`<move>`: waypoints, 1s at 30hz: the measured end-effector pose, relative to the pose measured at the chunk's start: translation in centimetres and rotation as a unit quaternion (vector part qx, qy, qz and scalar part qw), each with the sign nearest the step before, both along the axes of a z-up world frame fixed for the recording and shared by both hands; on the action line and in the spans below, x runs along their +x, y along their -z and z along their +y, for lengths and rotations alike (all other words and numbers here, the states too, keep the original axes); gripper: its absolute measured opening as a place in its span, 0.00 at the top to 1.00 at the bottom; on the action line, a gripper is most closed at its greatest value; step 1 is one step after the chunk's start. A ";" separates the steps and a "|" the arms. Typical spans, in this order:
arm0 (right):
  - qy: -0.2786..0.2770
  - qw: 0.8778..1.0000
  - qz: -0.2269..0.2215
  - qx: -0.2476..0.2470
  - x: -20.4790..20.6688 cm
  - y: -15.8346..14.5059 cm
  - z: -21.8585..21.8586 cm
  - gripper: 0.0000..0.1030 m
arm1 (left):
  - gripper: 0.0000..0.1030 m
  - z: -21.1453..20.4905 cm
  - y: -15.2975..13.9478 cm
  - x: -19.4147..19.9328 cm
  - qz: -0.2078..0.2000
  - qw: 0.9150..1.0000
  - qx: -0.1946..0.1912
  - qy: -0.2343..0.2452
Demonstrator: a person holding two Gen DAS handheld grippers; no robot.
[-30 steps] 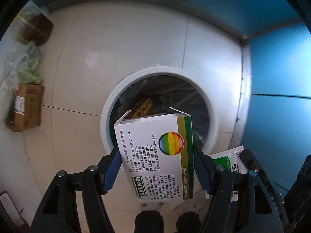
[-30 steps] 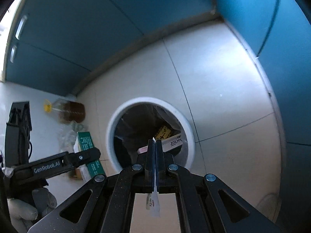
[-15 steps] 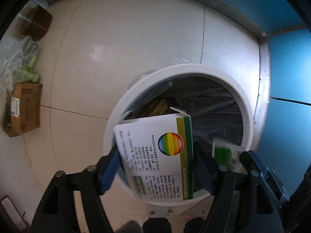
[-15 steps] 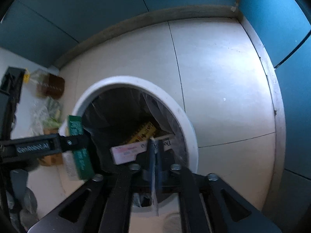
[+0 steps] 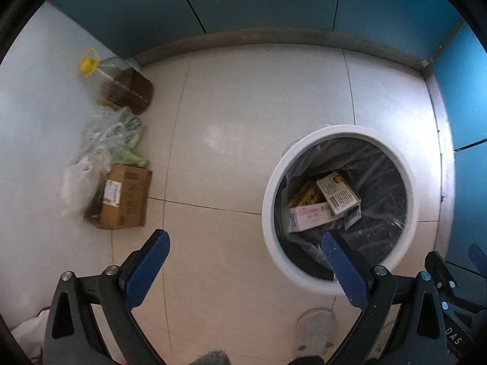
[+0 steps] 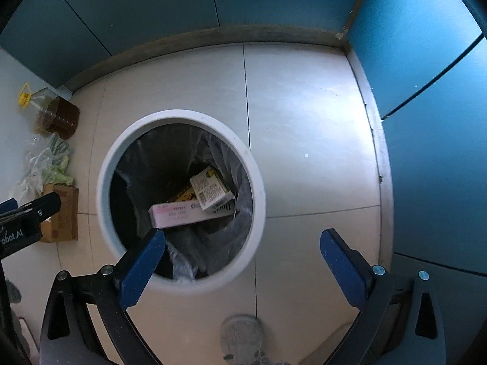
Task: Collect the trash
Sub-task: 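Lift both open tools away from the bin toward the table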
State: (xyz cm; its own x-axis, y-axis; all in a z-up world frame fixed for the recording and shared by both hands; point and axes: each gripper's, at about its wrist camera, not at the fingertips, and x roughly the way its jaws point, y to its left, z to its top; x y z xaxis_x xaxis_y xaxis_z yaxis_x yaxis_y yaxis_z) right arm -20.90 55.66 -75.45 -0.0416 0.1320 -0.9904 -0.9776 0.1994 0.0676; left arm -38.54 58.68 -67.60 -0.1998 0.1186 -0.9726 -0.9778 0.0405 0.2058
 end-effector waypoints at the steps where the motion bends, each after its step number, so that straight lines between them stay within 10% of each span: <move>1: -0.001 1.000 -0.002 0.001 -0.1 -1.2 -0.3 0.00 | 0.01 -0.6 -1.3 0.1 -0.002 1.000 0.003 -0.003; 20: 0.039 0.995 0.012 0.089 6.0 -37.3 -10.3 0.00 | 0.01 -12.5 -33.0 5.3 -0.030 0.997 0.070 0.027; 30: 0.213 0.960 0.064 0.172 21.2 -54.0 -23.3 0.00 | 0.01 -18.2 -47.4 20.8 -0.068 0.972 0.140 0.174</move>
State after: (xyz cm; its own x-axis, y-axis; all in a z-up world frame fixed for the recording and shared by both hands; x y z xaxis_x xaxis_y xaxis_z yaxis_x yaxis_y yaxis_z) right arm 0.31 32.38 -21.43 -0.0293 0.4814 -0.8760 -0.7916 0.5239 0.3144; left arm -17.70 40.47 -20.15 0.0275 0.4201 -0.9071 -0.9337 0.3349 0.1267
